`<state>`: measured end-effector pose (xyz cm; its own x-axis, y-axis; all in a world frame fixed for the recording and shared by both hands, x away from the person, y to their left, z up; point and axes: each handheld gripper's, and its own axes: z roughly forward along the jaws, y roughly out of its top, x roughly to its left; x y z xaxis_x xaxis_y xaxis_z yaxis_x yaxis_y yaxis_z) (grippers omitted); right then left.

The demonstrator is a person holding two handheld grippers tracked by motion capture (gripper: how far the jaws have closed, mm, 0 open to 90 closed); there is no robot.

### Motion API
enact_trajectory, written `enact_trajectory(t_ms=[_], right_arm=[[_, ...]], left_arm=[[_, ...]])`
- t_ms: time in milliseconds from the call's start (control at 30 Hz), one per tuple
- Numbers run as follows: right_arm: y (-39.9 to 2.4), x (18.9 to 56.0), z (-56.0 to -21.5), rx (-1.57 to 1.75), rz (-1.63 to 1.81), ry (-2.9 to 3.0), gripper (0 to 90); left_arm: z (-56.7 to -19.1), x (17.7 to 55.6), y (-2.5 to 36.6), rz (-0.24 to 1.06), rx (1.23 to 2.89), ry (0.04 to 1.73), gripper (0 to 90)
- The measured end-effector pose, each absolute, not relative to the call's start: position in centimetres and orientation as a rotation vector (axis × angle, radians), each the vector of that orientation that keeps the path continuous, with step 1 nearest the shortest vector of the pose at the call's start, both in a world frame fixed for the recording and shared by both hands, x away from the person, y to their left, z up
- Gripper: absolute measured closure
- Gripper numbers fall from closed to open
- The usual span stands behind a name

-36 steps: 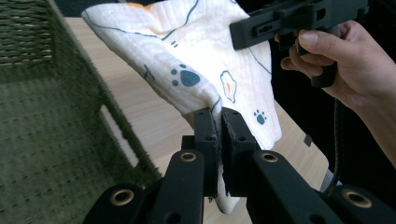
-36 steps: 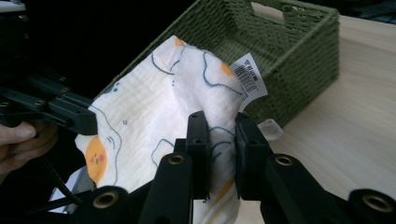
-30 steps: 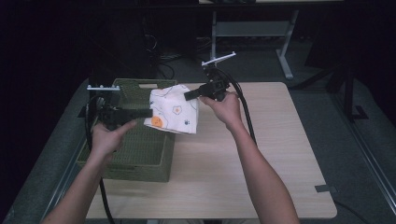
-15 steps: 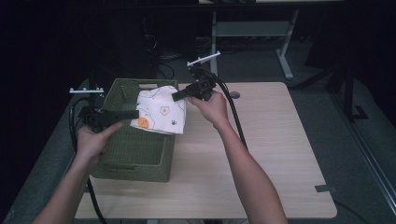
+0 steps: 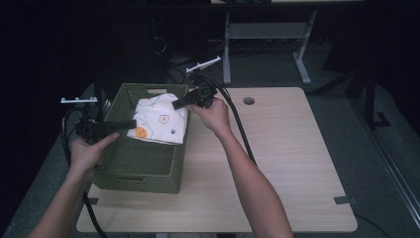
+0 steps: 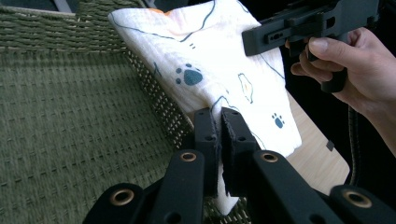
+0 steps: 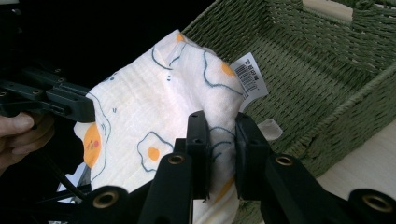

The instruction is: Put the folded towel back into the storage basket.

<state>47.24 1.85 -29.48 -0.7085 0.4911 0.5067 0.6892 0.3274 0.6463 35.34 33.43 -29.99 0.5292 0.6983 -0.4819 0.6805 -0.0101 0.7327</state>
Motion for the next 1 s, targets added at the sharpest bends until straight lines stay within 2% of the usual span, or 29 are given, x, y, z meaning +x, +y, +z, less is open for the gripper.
enact_trajectory(t_ms=[1000], right_arm=[[6.0,48.2,-32.1,-1.067,-1.283,-2.345,77.8]], left_arm=[[-32.0,35.4,36.7,0.039,1.707,1.269,86.8]])
